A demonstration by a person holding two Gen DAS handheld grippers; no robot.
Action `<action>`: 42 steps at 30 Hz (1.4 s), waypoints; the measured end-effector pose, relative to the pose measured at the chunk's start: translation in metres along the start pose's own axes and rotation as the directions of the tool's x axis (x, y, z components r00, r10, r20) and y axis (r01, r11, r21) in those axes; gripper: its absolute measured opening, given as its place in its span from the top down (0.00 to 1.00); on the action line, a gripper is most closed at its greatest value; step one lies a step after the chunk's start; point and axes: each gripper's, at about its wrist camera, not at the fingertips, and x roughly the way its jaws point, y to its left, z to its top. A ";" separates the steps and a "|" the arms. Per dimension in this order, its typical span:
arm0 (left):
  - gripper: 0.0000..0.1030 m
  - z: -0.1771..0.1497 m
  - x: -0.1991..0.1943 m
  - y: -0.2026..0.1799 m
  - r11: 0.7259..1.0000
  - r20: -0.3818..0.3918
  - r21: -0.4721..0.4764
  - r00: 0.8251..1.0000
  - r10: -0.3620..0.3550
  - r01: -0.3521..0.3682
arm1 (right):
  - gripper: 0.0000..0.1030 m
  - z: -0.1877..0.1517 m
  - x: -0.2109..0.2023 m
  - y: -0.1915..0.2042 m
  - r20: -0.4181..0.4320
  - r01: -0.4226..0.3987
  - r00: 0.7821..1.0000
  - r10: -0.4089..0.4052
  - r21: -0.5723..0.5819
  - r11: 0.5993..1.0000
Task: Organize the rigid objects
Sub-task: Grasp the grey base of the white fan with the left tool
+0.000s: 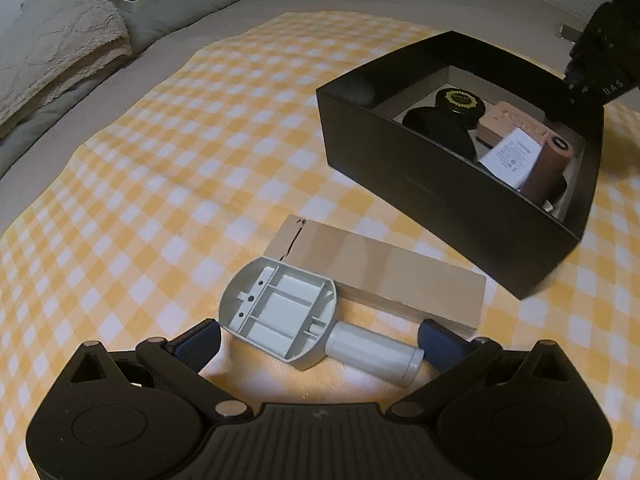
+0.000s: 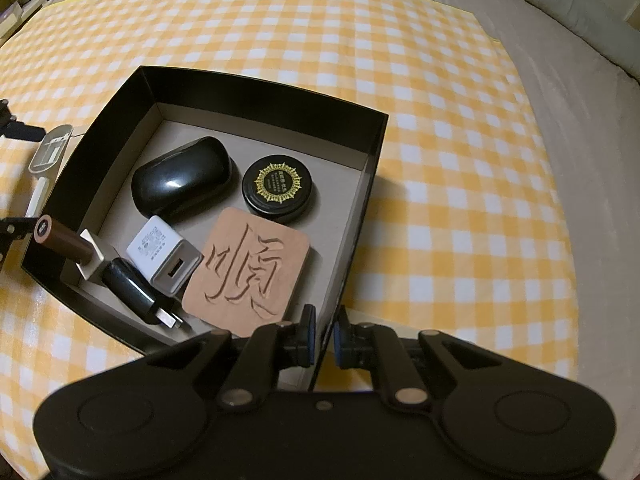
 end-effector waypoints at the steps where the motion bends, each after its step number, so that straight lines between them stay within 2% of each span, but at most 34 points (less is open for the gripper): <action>1: 0.00 0.000 0.001 0.001 1.000 0.002 0.000 1.000 -0.005 0.005 | 0.91 0.000 0.000 0.000 0.000 0.000 1.000 0.000 0.002 1.000; 4: 0.00 0.004 0.003 0.007 1.000 -0.003 -0.011 1.000 -0.026 0.026 | 0.91 0.000 0.000 0.000 0.000 -0.002 1.000 0.002 0.002 1.000; 8: 0.00 0.008 -0.003 0.020 0.992 0.023 -0.094 0.997 -0.079 0.081 | 0.91 -0.001 0.000 0.000 0.001 -0.012 1.000 0.012 0.001 1.000; 10: 0.00 0.008 -0.006 0.022 0.994 0.059 -0.107 0.998 -0.026 0.032 | 0.91 0.000 0.001 0.000 0.000 -0.016 1.000 0.016 0.002 1.000; 12: 0.00 0.009 -0.004 0.023 0.994 0.057 -0.107 0.998 0.029 -0.023 | 0.91 0.000 0.001 0.000 0.000 -0.013 1.000 0.013 0.002 1.000; 15: 0.01 0.011 0.001 0.026 0.992 0.036 -0.114 0.998 0.056 -0.051 | 0.91 -0.001 0.001 0.000 0.001 -0.014 1.000 0.014 0.001 1.000; 19: 0.20 0.014 0.010 0.026 0.992 -0.012 -0.114 0.999 0.045 -0.046 | 0.91 -0.001 0.002 0.000 0.001 -0.016 1.000 0.016 0.001 1.000; 21: 0.35 0.016 0.011 0.029 0.988 -0.023 -0.150 0.999 0.023 -0.026 | 0.91 0.000 0.002 0.000 0.000 -0.015 1.000 0.015 0.002 1.000; 23: 0.35 0.017 0.008 0.029 0.985 -0.016 -0.171 1.000 0.012 -0.014 | 0.92 0.000 0.002 0.001 0.000 -0.014 1.000 0.014 0.002 1.000; 29: 0.35 0.016 0.000 0.028 0.977 -0.024 -0.208 0.999 0.044 -0.048 | 0.92 0.000 0.002 0.000 -0.001 -0.015 1.000 0.015 0.004 1.000; 36: 0.36 0.022 -0.036 0.031 0.952 0.069 -0.302 0.996 0.062 -0.038 | 0.93 0.000 0.002 0.001 -0.002 -0.012 1.000 0.012 0.012 1.000; 37: 0.38 0.025 -0.043 0.030 0.950 0.091 -0.311 0.994 0.061 -0.030 | 0.93 0.001 0.002 0.001 -0.002 -0.012 1.000 0.012 0.015 1.000; 38: 0.47 0.028 -0.051 0.028 0.949 0.116 -0.316 0.991 0.062 -0.022 | 0.93 0.001 0.002 0.000 -0.002 -0.013 1.000 0.013 0.019 1.000; 39: 0.51 0.031 -0.058 0.025 0.948 0.140 -0.318 0.988 0.062 -0.015 | 0.93 0.001 0.002 0.000 -0.002 -0.014 1.000 0.014 0.024 1.000; 42: 0.52 0.041 -0.076 0.018 0.942 0.211 -0.335 0.976 0.051 0.023 | 0.93 0.000 0.001 0.000 0.000 -0.016 1.000 0.016 0.035 0.999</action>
